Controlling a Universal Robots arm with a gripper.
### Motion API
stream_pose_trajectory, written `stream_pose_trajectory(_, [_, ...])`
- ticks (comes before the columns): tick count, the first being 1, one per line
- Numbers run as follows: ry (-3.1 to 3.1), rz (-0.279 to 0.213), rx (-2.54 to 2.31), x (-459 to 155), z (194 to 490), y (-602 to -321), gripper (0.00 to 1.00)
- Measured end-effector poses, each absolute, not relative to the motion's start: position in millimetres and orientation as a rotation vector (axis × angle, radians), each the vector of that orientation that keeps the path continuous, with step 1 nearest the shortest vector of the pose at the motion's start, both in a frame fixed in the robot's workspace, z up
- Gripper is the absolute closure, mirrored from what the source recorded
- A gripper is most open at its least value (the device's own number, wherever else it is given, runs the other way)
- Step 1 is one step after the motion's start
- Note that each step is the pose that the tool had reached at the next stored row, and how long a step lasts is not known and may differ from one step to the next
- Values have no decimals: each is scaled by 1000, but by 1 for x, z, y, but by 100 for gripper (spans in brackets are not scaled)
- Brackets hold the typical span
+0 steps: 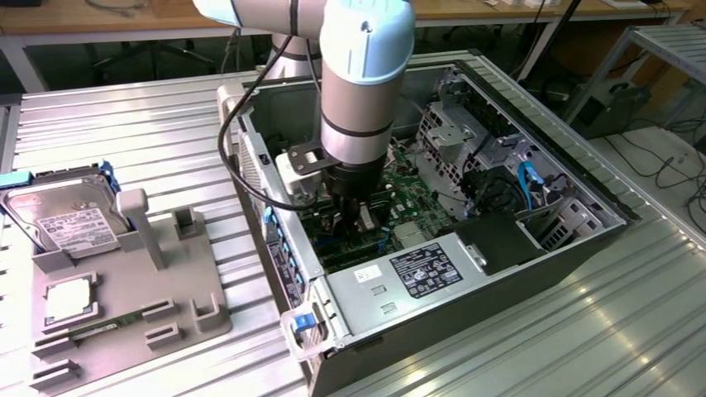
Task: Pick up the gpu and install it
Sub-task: 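Insert the gpu into the slot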
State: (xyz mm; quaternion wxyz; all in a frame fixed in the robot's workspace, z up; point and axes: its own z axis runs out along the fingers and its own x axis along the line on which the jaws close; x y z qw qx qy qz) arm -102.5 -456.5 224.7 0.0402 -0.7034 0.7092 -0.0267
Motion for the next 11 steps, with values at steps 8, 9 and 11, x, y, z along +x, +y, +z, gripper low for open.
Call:
stream_pose_trajectory(8, [2172,-82,-2155,-103,261,-456,58])
stream_pose_trajectory(9, [2172,-82,-2154,-103,266,-456,58])
stream_pose_trajectory(11, [2172,-82,-2154,-103,275,-456,58])
